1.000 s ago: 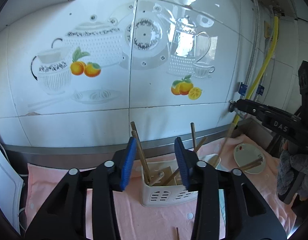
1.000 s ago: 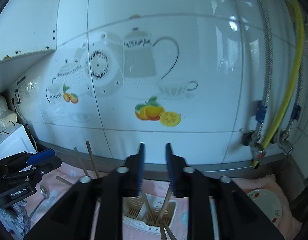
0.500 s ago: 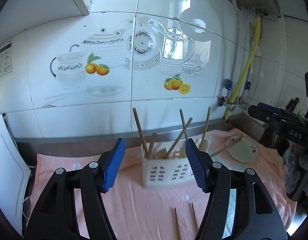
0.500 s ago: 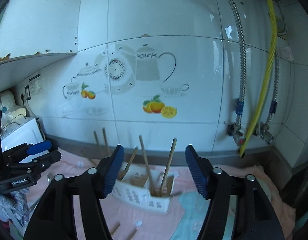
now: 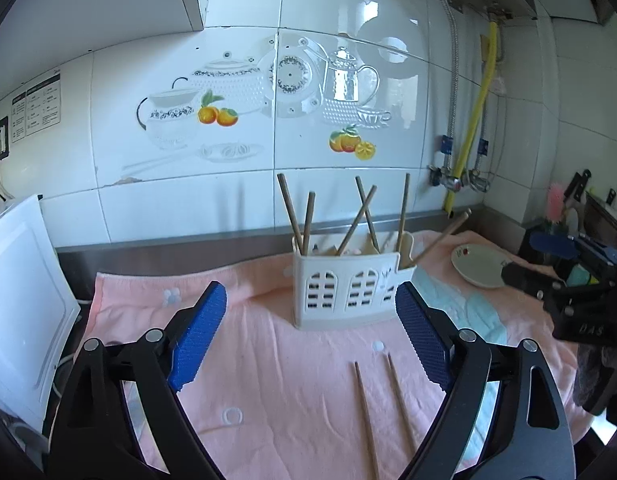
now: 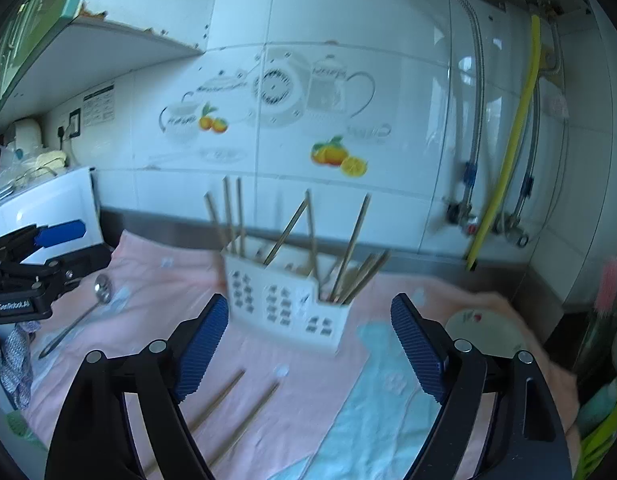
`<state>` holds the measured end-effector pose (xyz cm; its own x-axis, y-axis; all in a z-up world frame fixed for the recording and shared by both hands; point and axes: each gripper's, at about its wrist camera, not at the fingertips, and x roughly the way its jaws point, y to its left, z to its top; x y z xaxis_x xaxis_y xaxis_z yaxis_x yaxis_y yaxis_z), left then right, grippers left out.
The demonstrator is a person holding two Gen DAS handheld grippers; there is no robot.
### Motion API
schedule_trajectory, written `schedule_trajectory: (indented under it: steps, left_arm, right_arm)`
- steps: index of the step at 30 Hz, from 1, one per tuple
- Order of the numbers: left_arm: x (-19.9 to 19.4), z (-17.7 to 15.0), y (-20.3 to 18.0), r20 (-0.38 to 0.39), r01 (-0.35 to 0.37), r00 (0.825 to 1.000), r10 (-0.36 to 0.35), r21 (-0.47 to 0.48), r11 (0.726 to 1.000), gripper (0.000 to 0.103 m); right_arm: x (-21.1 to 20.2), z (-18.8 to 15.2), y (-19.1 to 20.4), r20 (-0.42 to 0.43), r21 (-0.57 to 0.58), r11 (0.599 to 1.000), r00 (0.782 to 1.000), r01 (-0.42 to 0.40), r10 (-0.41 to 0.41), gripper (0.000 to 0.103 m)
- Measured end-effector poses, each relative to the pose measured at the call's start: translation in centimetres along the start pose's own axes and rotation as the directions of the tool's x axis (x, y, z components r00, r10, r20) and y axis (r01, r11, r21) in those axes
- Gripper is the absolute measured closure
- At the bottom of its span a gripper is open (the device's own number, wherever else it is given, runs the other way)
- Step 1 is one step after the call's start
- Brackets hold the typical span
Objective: Organize utensils
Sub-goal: 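Open both tools and pull back from the holder, then grasp a chopstick with the right tool while the left tool approaches another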
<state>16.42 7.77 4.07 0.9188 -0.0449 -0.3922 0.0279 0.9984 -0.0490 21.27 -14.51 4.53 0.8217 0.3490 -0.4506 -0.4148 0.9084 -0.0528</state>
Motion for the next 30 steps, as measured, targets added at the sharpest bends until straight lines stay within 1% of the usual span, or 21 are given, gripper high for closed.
schedule_trajectory:
  steps: [4,6,10,11,15,17,20,25,27,30]
  left_arm:
    - [-1.1,-1.7,-0.1,-0.004,-0.003,1.0,0.003,-0.003,1.0,0.014]
    - [-1.5,-2.5,-0.1,-0.009,-0.005,1.0,0.005,-0.004,1.0,0.014]
    - [-2.3,-4.4,-0.1,-0.019,-0.034,0.999,0.034,0.009,0.999,0.014]
    - [-2.5,-4.9,-0.1,-0.023,-0.037,0.999,0.037,0.007,0.999,0.014]
    - [-3.4,-6.8,0.2,-0.035,-0.06,0.998,0.06,-0.002,0.998,0.014]
    - [-3.7,-7.6,0.4,-0.041,-0.066,0.997,0.066,-0.006,0.998,0.014]
    - [-4.4,-8.4,0.6,-0.04,-0.084,0.996,0.084,-0.001,0.996,0.014]
    - [-5.3,-9.6,1.3,-0.039,-0.1,0.994,0.1,-0.006,0.995,0.014]
    - [-5.7,-10.1,1.7,-0.04,-0.101,0.994,0.101,-0.017,0.995,0.014]
    - [-6.1,-10.9,2.5,-0.05,-0.099,0.994,0.097,-0.04,0.994,0.014]
  right_arm:
    - [-0.6,-2.0,0.7,-0.023,0.035,0.999,1.0,-0.02,0.021,0.021]
    - [-0.8,-3.1,1.2,-0.038,0.045,0.999,0.999,-0.014,0.016,0.021]
    - [-1.2,-5.5,2.1,-0.073,0.05,0.999,0.997,0.012,-0.008,0.021]
    - [-1.3,-6.3,2.4,-0.089,0.051,0.998,0.996,0.023,-0.018,0.021]
    - [-1.0,-9.3,3.2,-0.156,0.092,0.996,0.988,0.015,-0.001,0.021]
    - [-0.8,-10.9,3.7,-0.187,0.121,0.993,0.982,0.003,0.019,0.024]
    - [-0.5,-12.8,4.6,-0.225,0.143,0.99,0.974,0.004,0.029,0.028]
    - [0.1,-14.9,5.8,-0.26,0.174,0.985,0.965,0.01,0.036,0.036]
    - [0.5,-15.4,6.3,-0.27,0.18,0.984,0.962,0.016,0.034,0.038]
    - [1.1,-16.0,7.1,-0.281,0.202,0.979,0.958,0.007,0.051,0.048]
